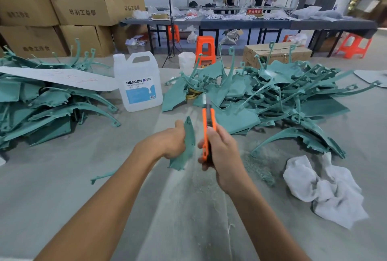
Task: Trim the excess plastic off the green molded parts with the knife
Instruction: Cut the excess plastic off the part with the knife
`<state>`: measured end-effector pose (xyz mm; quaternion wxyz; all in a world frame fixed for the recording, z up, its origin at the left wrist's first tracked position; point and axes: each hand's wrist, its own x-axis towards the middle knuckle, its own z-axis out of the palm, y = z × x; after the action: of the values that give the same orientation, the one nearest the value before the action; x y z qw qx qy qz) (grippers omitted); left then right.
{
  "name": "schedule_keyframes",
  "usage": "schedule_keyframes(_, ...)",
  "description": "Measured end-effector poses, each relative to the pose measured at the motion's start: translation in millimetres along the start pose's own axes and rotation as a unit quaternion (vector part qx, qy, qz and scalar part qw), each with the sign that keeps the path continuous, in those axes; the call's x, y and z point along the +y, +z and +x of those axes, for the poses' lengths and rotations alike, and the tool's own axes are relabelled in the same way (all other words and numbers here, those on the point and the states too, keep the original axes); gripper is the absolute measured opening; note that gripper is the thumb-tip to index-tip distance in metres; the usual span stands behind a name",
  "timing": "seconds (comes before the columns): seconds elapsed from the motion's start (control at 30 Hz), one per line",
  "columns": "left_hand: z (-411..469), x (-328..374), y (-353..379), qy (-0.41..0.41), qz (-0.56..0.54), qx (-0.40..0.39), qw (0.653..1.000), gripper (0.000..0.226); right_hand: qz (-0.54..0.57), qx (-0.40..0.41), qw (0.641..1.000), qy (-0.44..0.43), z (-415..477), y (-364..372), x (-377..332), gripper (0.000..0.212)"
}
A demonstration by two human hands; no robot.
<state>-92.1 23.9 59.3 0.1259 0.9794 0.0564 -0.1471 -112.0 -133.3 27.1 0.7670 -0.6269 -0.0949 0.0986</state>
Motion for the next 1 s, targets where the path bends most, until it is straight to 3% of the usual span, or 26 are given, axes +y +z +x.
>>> schedule_keyframes(0.1,1.1,-1.3,0.8,-0.007,-0.021,-0.006,1.000,0.023,-0.046,0.070,0.995,0.056,-1.3,-12.1,16.9,0.020)
schedule_keyframes(0.3,1.9,3.9,-0.9,-0.015,-0.015,-0.004,1.000,0.022,-0.067,0.041,0.986,0.145,-16.1,0.2,69.7,0.019)
schedule_keyframes(0.57,-0.6,12.6,1.2,-0.011,-0.006,0.002,1.000,0.018,-0.133,0.015,0.988,0.082,-18.7,22.3,76.0,0.016)
schedule_keyframes(0.73,-1.1,9.1,2.6,-0.007,-0.008,0.009,1.000,0.021,-0.033,0.002,0.999,-0.029,-11.4,12.3,42.6,0.031)
schedule_keyframes(0.83,-6.0,1.0,3.1,-0.004,-0.015,0.003,1.000,0.020,0.022,0.064,0.997,-0.048,-4.9,-10.8,24.3,0.042)
schedule_keyframes(1.0,-18.1,-9.0,-0.2,0.044,0.014,0.035,0.998,0.015,-0.013,0.133,0.991,-0.004,-16.9,-41.5,37.4,0.043)
